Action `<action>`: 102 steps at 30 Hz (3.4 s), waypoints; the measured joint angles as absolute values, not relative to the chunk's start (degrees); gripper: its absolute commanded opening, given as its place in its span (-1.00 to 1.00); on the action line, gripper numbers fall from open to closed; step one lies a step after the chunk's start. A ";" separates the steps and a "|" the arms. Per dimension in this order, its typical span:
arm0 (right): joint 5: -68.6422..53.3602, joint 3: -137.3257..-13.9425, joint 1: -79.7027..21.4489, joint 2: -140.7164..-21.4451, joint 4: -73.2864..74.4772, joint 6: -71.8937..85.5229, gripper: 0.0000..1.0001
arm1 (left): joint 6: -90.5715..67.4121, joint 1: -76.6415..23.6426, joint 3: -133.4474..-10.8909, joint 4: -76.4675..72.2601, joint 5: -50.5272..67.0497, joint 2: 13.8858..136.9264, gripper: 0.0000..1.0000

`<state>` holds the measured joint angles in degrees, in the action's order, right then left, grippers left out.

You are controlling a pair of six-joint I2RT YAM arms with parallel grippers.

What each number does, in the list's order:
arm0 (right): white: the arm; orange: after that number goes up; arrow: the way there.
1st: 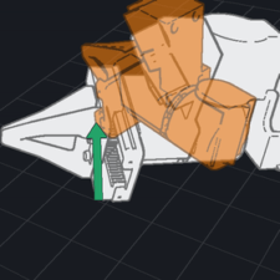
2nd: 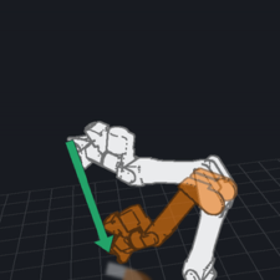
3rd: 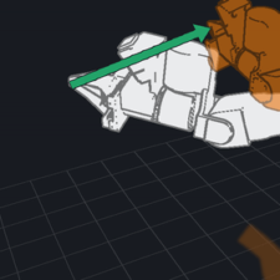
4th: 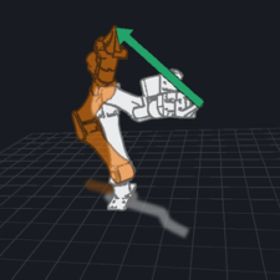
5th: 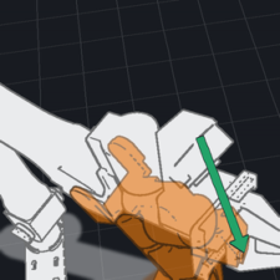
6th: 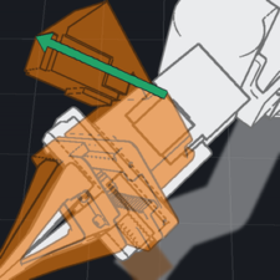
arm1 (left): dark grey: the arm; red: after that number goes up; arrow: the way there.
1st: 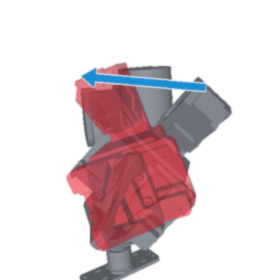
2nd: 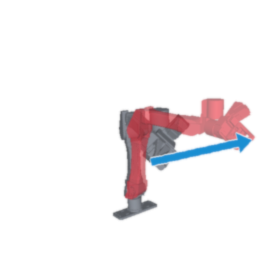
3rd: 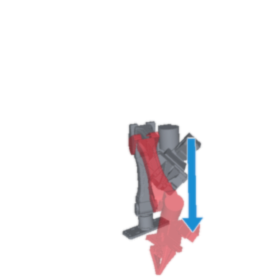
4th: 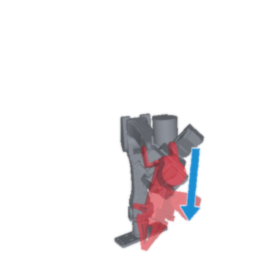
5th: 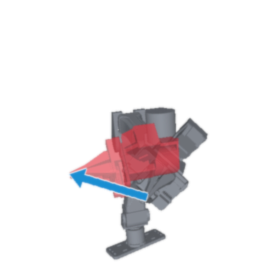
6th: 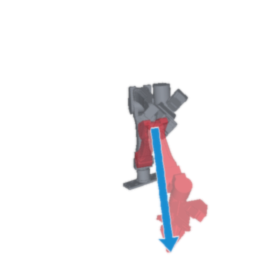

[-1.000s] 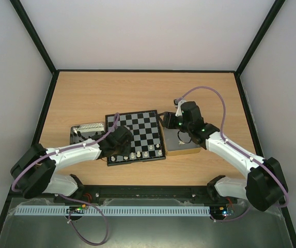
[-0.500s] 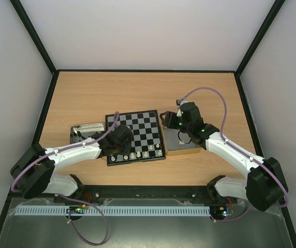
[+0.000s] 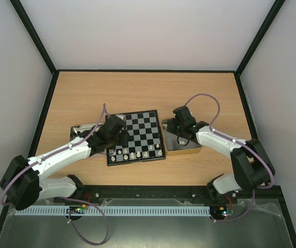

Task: Set up the chess pieces on the board
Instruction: Pick up the chess piece from the storage box.

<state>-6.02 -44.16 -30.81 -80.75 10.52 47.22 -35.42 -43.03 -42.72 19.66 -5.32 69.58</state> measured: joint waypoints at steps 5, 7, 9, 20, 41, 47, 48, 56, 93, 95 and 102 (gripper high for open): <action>-7.51 -45.10 -30.09 -86.04 11.09 48.05 -0.24 | -35.42 -42.28 -42.72 19.59 -4.62 68.49 -0.27; -6.68 -46.46 -29.95 -87.42 11.81 48.01 -0.24 | -35.42 -42.09 -42.72 19.59 -4.10 68.49 -0.27; -4.03 -47.86 -29.85 -88.03 12.75 47.94 -0.19 | -35.42 -42.06 -42.72 19.46 -3.60 68.49 -0.27; 8.32 -49.06 -25.26 -88.16 17.39 42.65 0.07 | -35.40 -41.85 -42.72 18.70 -2.28 68.79 -0.26; -4.49 -48.18 -22.83 -93.62 15.00 31.92 -0.11 | -35.40 -41.82 -42.17 17.63 -1.17 68.99 -0.25; -2.11 -48.05 -22.72 -93.60 15.38 33.56 -0.36 | -35.40 -41.80 -42.00 17.41 -0.86 69.04 -0.26; -1.54 -48.05 -22.72 -93.65 15.49 33.82 -0.36 | -35.40 -41.80 -41.98 17.41 -0.86 69.04 -0.26; 3.20 -48.66 -22.74 -94.63 16.40 36.99 -0.31 | -35.40 -41.80 -41.95 17.37 -0.84 69.04 -0.26; -3.75 -42.50 -25.36 -76.38 12.60 35.38 -0.80 | -36.80 -39.57 -43.38 16.64 4.91 68.10 0.06; -8.29 -41.78 -25.98 -71.75 9.37 33.36 -0.79 | -37.63 -38.33 -44.53 15.49 7.62 67.48 0.15; -26.85 -39.83 -29.41 -62.96 -1.91 27.97 -0.79 | -42.68 -34.65 -49.08 7.73 20.25 66.61 0.38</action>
<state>-26.85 -39.83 -29.41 -62.96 -1.91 27.97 -42.68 -34.65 -49.08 7.73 20.25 66.61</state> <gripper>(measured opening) 0.110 0.663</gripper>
